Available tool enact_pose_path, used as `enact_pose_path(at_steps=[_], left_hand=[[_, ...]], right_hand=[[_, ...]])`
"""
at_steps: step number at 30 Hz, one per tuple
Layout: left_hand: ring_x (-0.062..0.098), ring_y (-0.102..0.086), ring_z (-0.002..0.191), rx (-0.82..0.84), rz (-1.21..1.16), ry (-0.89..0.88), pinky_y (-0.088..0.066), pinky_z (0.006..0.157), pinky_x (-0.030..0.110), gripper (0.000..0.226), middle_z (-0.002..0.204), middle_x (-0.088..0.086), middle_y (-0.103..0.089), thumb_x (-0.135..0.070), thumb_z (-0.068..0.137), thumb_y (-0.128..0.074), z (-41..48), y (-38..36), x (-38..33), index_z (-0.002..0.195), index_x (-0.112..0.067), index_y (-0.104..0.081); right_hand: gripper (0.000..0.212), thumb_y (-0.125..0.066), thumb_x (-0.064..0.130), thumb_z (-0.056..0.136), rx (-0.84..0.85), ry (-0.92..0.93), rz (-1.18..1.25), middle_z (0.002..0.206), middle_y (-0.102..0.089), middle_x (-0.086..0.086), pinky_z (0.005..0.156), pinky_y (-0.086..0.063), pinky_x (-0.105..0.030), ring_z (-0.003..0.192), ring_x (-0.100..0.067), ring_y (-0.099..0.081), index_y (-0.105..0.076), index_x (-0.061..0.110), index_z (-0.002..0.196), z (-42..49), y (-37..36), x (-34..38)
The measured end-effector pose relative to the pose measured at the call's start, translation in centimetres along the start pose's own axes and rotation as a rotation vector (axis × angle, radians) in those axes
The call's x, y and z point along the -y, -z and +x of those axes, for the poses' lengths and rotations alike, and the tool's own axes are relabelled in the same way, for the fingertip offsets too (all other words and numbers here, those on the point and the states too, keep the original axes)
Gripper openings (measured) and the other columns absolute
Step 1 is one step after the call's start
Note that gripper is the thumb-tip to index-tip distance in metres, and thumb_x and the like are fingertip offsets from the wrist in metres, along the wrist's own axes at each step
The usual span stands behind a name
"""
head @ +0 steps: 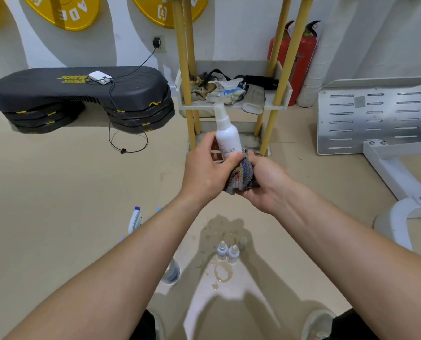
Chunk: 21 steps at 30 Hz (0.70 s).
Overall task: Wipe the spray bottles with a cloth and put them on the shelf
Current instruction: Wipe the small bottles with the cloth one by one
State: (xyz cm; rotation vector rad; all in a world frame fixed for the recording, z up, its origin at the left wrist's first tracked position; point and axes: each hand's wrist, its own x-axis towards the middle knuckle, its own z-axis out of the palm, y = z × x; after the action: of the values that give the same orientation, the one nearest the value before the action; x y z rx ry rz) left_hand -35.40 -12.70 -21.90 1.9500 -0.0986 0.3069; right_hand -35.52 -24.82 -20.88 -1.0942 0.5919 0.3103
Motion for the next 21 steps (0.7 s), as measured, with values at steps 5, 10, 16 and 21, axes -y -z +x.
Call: enact_pose_path(at_steps=[5,10,16,21], left_hand=[[0.004,-0.064,0.073,0.0,0.035,0.052,-0.051,0.067,0.023,0.036,0.088,-0.012,-0.069,-0.032,0.081,-0.083,-0.2,-0.4,0.0,0.106,-0.018,-0.061],[-0.002,-0.062,0.081,-0.015,0.01,0.172,-0.044,0.065,0.011,0.036,0.09,-0.015,-0.065,-0.036,0.082,-0.082,-0.2,-0.7,-0.2,0.104,-0.02,-0.058],[0.001,-0.065,0.082,-0.003,0.004,0.17,-0.051,0.071,0.021,0.037,0.091,-0.016,-0.062,-0.032,0.083,-0.081,-0.4,-0.8,0.7,0.106,-0.02,-0.053],[-0.01,-0.064,0.08,0.183,-0.074,0.127,-0.05,0.074,0.015,0.04,0.101,-0.006,-0.067,-0.017,0.087,-0.079,0.9,1.6,1.2,0.121,-0.014,-0.058]], right_hand=[[0.028,-0.065,0.031,0.098,-0.13,0.08,-0.092,0.104,-0.077,-0.013,0.058,-0.061,-0.04,0.085,-0.029,-0.076,-0.067,0.008,0.113,0.3,0.2,-0.2],[0.014,-0.067,0.02,0.097,-0.2,0.206,-0.087,0.1,-0.075,-0.016,0.086,-0.06,-0.054,0.094,-0.035,-0.074,-0.067,0.008,0.091,0.0,0.3,-1.0],[0.009,-0.06,0.013,0.1,-0.139,0.105,-0.096,0.094,-0.071,-0.007,0.067,-0.06,-0.037,0.08,-0.024,-0.071,-0.066,0.015,0.093,0.1,0.1,-0.8],[0.017,-0.055,0.013,0.102,-0.015,-0.039,-0.207,0.073,-0.073,-0.004,0.04,-0.053,-0.026,0.05,-0.015,-0.068,-0.068,0.018,0.093,-0.7,1.4,1.9]])
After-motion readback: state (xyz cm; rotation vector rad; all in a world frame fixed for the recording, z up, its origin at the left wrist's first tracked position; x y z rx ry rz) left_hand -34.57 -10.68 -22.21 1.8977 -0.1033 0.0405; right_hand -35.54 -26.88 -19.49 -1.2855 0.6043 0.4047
